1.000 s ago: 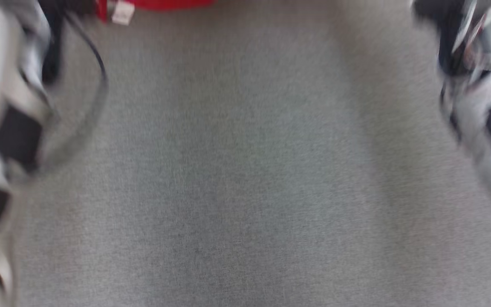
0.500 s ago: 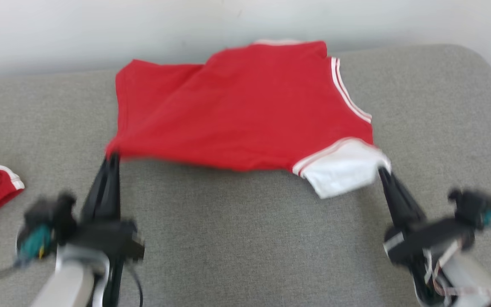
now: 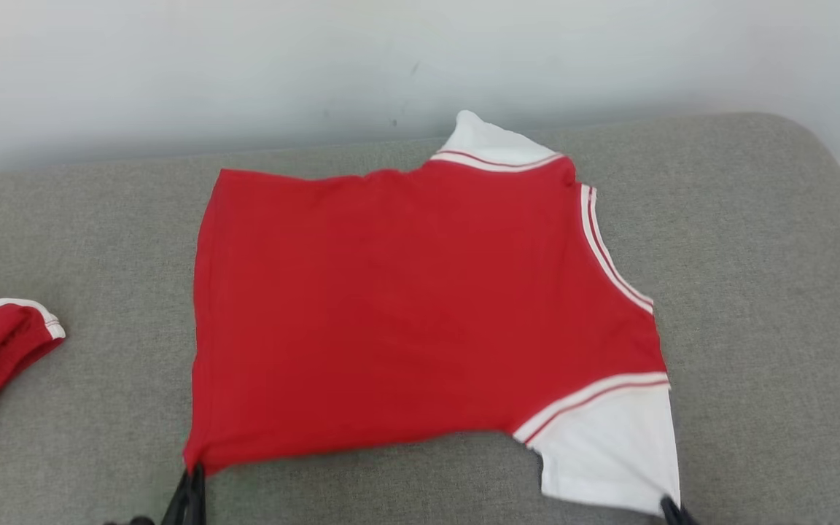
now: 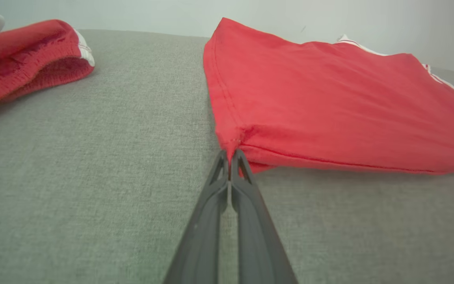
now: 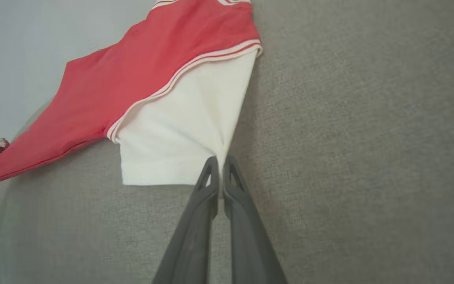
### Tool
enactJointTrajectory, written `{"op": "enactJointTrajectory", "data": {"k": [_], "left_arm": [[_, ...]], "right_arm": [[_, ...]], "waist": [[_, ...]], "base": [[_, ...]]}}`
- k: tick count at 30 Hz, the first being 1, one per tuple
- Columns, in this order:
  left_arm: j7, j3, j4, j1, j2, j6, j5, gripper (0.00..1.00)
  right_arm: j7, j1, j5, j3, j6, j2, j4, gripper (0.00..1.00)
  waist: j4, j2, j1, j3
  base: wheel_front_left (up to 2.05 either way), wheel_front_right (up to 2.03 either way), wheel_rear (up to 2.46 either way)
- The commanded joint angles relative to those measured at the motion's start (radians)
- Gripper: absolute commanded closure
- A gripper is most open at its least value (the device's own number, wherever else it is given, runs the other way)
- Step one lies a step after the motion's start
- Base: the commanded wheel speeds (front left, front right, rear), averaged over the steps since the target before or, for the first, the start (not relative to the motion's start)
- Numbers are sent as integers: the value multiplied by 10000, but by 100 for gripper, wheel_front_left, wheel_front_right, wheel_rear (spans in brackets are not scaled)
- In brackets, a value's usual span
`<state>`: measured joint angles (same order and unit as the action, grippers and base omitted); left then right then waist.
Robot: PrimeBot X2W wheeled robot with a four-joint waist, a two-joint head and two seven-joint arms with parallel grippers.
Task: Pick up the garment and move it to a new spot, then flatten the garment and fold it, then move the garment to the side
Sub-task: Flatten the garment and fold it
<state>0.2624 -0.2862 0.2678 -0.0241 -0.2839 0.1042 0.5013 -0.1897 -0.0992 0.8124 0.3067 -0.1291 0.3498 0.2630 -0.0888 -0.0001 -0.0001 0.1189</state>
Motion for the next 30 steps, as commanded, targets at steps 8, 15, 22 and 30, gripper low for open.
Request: {"op": "enactJointTrajectory", "data": {"k": [8,15,22,30], "left_arm": [[23,317,392,851,10,1,-876,100],[23,428,528,813,143,-136,-1062,100],[22,435,16,255,98,-241,-1247,100],[-675,113,666,-2043,-300,-707,-1595,100]], "right_arm": [[1264,-2276,-1083,-956,-26,-934,-1494,100],[1810,-2503,-1642,-1479,-26,-1508,-2384,100],[2344,-1247,-1692,-2140,-26,-1411,-3348,100],[3064,2530,-2057,-1871,-26,-661,-1801,100]], "waist": [[36,1,1,-18],[-10,1,1,-21],[-118,1,1,-52],[-20,1,1,294]], "base": [[0,0,0],[0,0,0],[0,0,0],[0,0,0]]}}
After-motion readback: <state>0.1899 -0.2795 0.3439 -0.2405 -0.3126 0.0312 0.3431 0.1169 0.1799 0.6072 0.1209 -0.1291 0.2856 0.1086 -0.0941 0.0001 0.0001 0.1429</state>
